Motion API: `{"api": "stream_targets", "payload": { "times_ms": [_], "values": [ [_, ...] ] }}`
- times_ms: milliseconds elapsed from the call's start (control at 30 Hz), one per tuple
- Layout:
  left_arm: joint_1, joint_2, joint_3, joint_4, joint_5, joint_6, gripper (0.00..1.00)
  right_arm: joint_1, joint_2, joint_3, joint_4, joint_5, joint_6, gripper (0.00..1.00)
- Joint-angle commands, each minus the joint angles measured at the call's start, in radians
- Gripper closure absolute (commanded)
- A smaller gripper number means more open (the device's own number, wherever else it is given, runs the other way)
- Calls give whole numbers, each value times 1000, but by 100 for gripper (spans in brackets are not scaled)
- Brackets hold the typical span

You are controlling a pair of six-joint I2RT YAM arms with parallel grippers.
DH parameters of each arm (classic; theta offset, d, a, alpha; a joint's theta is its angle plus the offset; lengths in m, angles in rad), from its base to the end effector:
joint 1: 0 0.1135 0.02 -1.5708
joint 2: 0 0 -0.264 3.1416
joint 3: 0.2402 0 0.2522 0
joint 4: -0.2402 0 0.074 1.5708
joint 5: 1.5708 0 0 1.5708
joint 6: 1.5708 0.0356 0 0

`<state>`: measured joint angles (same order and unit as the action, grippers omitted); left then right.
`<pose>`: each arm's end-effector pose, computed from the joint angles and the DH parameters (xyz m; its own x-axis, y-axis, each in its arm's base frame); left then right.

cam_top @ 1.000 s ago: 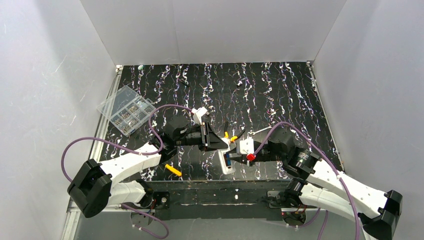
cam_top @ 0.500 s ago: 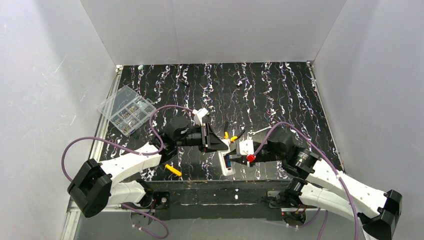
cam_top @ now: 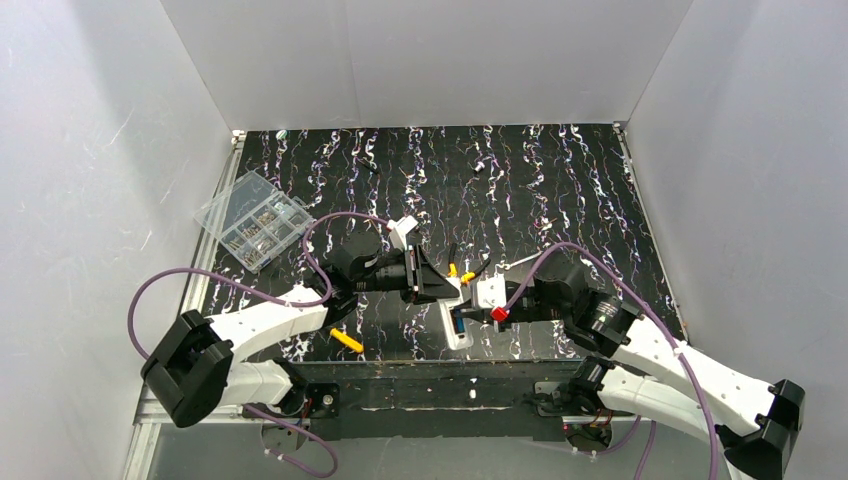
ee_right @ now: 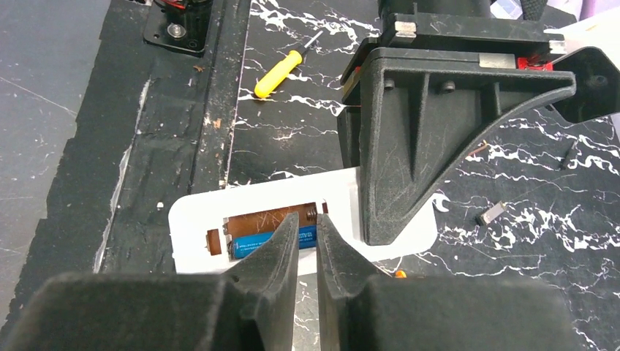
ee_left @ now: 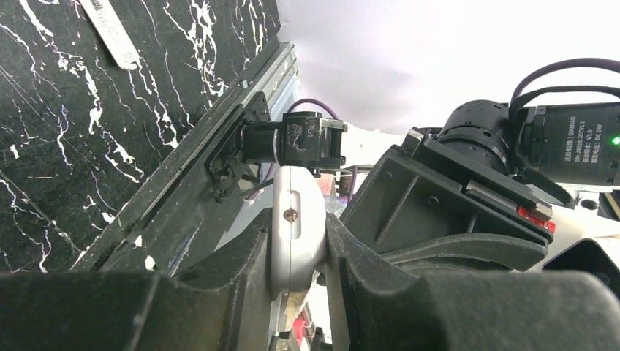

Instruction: Load the batteries into the remote control

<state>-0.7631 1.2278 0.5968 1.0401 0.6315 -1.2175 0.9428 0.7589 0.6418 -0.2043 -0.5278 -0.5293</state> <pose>0.1724 -0.1940 0.3069 -0.7912 -0.2912 -0.5378 0.5982 -0.1857 -0.7796 0.0901 0.1547 0.2930 0.3345 -0.2817 -0.8993 -0.9395 -0.0247 -0.3417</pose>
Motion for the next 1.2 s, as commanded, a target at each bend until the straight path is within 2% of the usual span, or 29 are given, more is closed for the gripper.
{"api": "stream_targets", "payload": {
  "times_ms": [0,567,800,933,1000,1067,1167],
  "values": [
    [14,-14,42,275,-6,-115,100,11,0,-22,-229,-15,10,82],
    [15,-13,65,274,0,-112,100,11,-46,-34,-280,8,20,83],
    [14,-10,54,249,10,-81,100,11,-121,5,-236,45,62,82],
    [15,-17,32,193,14,-25,100,11,-175,60,-128,43,149,77],
    [14,-10,23,192,16,-11,100,11,-195,78,-54,27,197,69],
    [14,0,22,188,27,-7,100,11,-210,85,15,14,245,66],
    [14,0,22,188,43,8,100,11,-221,85,93,91,312,58]
  ]
}}
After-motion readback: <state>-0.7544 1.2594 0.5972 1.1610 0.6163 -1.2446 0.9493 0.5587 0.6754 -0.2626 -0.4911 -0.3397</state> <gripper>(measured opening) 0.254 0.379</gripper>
